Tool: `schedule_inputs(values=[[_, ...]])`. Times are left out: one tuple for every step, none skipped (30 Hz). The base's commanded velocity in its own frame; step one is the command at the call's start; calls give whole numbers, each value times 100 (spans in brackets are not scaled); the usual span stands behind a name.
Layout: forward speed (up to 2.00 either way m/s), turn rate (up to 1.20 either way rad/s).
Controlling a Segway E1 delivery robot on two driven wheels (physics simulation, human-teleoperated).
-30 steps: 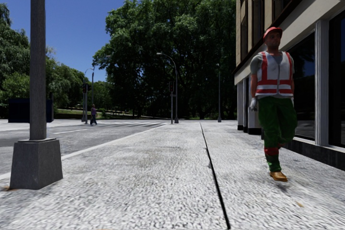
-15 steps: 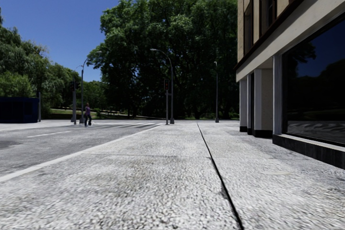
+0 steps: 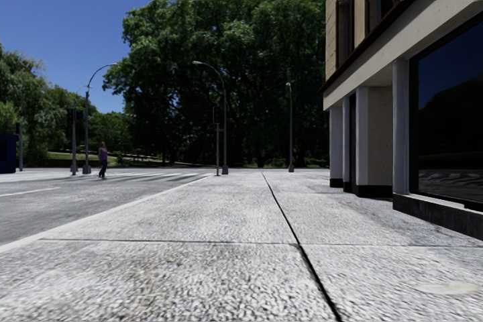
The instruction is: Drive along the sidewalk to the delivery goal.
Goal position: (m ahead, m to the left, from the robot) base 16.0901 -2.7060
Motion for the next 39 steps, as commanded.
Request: schedule_inputs(values=[[200,-25],[200,-25],[200,-25],[200,-25],[200,-25],[200,-25],[200,-25],[200,-25],[200,-25],[200,-25],[200,-25],[200,-25],[200,-25],[200,-25],[200,-25],[200,-25],[200,-25],[200,-25],[200,-23],[200,-23],[200,-14],[200,-1],[200,0],[200,0],[200,0],[200,0],[200,0],[200,0],[200,0],[200,0],[200,0],[200,0],[200,0],[200,0],[200,0],[200,0],[200,0],[200,0],[200,0]])
